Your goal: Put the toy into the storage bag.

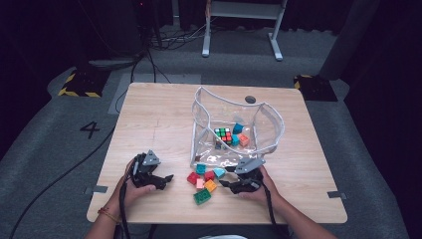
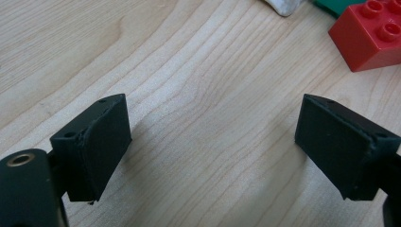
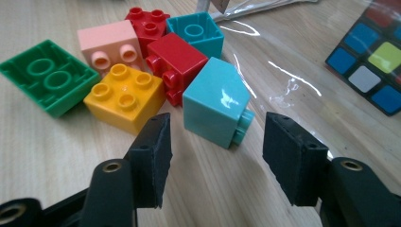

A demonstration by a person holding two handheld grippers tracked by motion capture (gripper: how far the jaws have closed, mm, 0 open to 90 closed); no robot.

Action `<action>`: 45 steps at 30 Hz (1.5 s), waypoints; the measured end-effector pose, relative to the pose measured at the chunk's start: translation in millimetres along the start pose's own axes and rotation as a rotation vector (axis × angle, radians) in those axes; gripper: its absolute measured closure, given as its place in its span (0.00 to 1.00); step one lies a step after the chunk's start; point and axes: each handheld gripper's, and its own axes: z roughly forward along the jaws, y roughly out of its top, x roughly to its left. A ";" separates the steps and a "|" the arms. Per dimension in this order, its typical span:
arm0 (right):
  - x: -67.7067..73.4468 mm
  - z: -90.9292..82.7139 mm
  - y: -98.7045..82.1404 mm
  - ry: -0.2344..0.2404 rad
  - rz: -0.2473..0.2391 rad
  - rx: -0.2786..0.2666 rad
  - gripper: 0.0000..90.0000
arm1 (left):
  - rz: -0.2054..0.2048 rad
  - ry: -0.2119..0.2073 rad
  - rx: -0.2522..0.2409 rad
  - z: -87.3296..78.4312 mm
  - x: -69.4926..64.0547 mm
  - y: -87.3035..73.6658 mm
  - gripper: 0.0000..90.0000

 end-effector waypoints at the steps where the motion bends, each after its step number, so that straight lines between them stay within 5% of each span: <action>1: -0.7 4.0 1.3 -0.004 -0.032 -0.019 0.48 | 0.001 0.002 0.000 0.0 0.0 0.0 0.13; 3: 3.1 7.1 3.4 -0.004 -0.004 0.000 0.47 | -0.001 0.002 -0.001 0.1 -0.1 -0.1 0.13; 5: 3.1 10.9 5.9 -0.019 -0.036 -0.007 0.47 | 0.002 0.000 -0.001 0.1 -0.1 -0.1 0.13; 11: 4.0 14.1 8.6 -0.021 0.023 -0.005 0.56 | 0.003 0.000 -0.002 0.1 -0.1 -0.1 0.13; 21: -1.1 6.9 3.6 0.000 -0.003 -0.032 0.62 | 0.004 0.000 -0.005 0.1 -0.4 -0.2 0.13; 27: -5.4 -7.6 -2.9 -0.007 -0.026 -0.048 0.62 | 0.002 0.000 -0.003 0.0 -0.5 -0.3 0.14; 28: -3.5 -11.6 -4.8 -0.015 0.017 -0.033 0.62 | 0.002 -0.001 -0.004 0.0 -0.6 -0.4 0.14; 30: -4.5 -16.9 -8.4 -0.019 0.012 -0.029 0.62 | 0.000 -0.002 -0.007 0.1 -0.9 -0.6 0.14; 32: -7.6 -21.4 -12.3 -0.021 -0.033 -0.043 0.62 | 0.000 -0.002 -0.007 0.1 -0.9 -0.6 0.14; 37: -12.9 -37.3 -21.4 -0.034 -0.022 -0.041 0.62 | -0.002 -0.003 -0.007 0.2 -1.0 -0.7 0.14; 39: -14.0 -46.7 -24.3 -0.037 0.019 -0.028 0.62 | -0.002 -0.005 -0.004 0.0 -0.9 -0.7 0.14; 45: -25.0 -67.6 -37.6 -0.084 0.004 -0.054 0.62 | -0.002 -0.003 -0.007 0.1 -1.0 -0.7 0.14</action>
